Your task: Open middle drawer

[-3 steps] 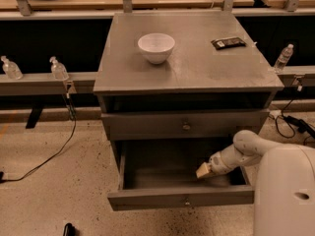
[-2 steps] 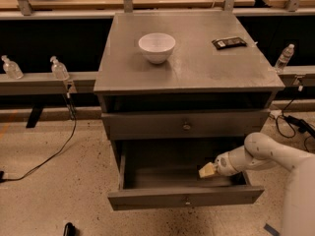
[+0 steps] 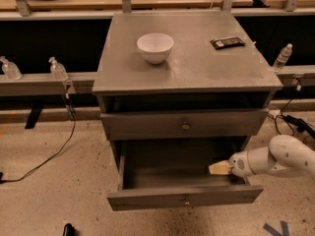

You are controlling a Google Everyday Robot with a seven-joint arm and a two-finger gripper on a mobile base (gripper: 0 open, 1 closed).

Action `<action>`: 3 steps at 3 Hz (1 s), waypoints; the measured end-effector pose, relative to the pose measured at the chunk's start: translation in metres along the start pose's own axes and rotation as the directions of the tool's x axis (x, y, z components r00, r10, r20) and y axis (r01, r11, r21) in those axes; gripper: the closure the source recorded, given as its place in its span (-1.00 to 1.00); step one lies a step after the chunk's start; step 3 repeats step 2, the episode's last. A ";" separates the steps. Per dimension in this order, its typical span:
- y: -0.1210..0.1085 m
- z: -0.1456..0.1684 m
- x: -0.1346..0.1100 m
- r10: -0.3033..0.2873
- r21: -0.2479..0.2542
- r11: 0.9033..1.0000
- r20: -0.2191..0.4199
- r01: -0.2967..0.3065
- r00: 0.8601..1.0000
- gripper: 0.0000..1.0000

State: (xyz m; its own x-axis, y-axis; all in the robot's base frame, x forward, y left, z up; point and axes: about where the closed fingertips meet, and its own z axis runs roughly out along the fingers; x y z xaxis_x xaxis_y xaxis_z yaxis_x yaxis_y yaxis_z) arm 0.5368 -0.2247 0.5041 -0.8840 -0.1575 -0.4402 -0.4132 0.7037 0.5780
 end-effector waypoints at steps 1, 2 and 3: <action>0.015 -0.052 0.006 0.009 0.111 0.994 0.125 -0.023 0.992 0.55; 0.006 -0.046 0.001 0.005 0.130 0.991 0.134 -0.022 0.991 0.06; 0.006 -0.046 0.001 0.005 0.130 0.991 0.134 -0.022 0.991 0.06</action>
Offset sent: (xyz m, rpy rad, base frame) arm -0.0149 -0.0146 0.0325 -0.0104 -0.0603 -0.0682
